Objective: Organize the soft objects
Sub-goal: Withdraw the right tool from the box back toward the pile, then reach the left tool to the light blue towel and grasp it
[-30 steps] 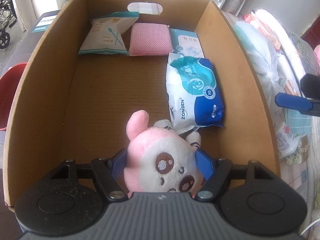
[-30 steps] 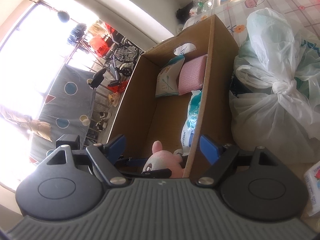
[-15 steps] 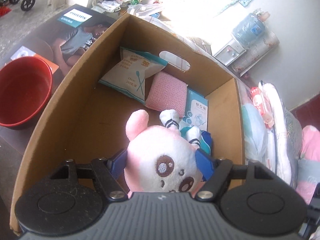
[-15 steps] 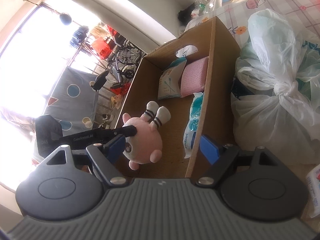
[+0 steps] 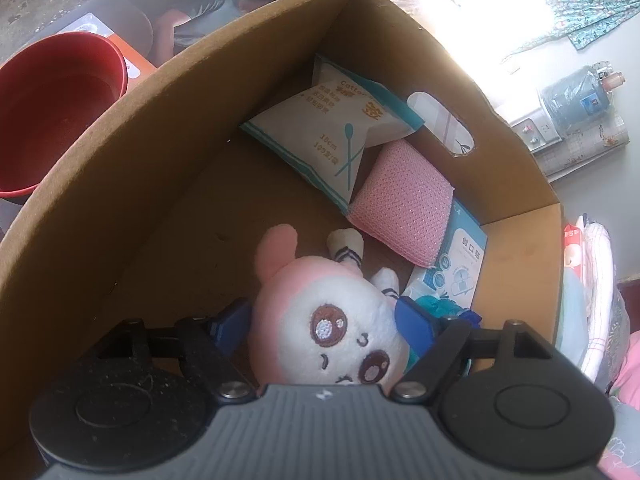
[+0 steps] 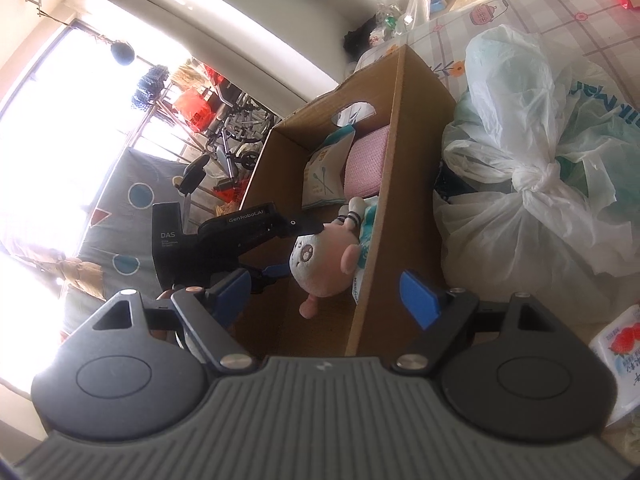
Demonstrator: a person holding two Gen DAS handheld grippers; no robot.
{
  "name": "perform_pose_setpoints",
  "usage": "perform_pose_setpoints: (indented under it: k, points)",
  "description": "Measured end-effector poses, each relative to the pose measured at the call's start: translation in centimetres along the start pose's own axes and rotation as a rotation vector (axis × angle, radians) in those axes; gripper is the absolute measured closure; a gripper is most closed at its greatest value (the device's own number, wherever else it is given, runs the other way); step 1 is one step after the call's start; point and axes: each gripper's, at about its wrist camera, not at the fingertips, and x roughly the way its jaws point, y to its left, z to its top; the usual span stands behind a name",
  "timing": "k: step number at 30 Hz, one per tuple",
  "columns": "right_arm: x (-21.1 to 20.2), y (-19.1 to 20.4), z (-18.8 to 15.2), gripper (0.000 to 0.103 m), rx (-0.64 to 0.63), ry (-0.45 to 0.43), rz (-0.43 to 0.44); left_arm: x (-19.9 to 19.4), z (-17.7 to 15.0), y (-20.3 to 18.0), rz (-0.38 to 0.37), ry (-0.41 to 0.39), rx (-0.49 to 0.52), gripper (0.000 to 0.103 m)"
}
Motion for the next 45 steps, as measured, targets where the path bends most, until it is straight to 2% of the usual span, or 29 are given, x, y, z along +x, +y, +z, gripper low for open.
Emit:
perform_pose_setpoints:
  k: [3,7,14,18,22,30,34,39,43,45]
  points:
    - [0.0,-0.4,-0.2,0.020,0.007,-0.002,-0.006,-0.5,-0.1,-0.1,0.011,-0.015,0.009,0.016]
    - [-0.8,-0.4,-0.7,0.020,0.002,-0.028,-0.007,-1.8,-0.6,-0.5,-0.003,-0.038,0.025,0.015]
    - [-3.4,-1.2,-1.8,0.018,-0.008,-0.138,-0.035,-6.7,-2.8,-2.3,-0.001,-0.199,0.113,0.015]
    - [-5.4,-1.6,-2.6,0.017,-0.017,-0.210,-0.054,-9.7,-5.0,-4.7,-0.037,-0.272,0.207,0.015]
    - [-7.8,-2.1,-3.6,0.016,-0.038,-0.286,-0.085,-11.6,-8.3,-8.2,-0.070,-0.326,0.347,0.014]
    - [-12.8,-3.7,-5.6,0.015,-0.073,-0.423,-0.189,-12.4,-15.9,-15.6,-0.191,-0.379,0.627,0.011]
    - [-15.7,-5.2,-6.9,0.014,-0.085,-0.492,-0.274,-10.9,-19.6,-19.0,-0.260,-0.355,0.755,0.010]
    - [-18.8,-8.2,-8.5,0.013,-0.073,-0.540,-0.397,-6.9,-23.0,-22.4,-0.334,-0.254,0.854,0.011]
    - [-20.9,-11.3,-9.0,0.013,-0.045,-0.536,-0.490,-3.1,-25.2,-24.7,-0.369,-0.155,0.923,0.015]
    - [-21.4,-12.9,-8.9,0.013,-0.034,-0.524,-0.529,-1.2,-25.9,-25.6,-0.381,-0.109,0.949,0.022]
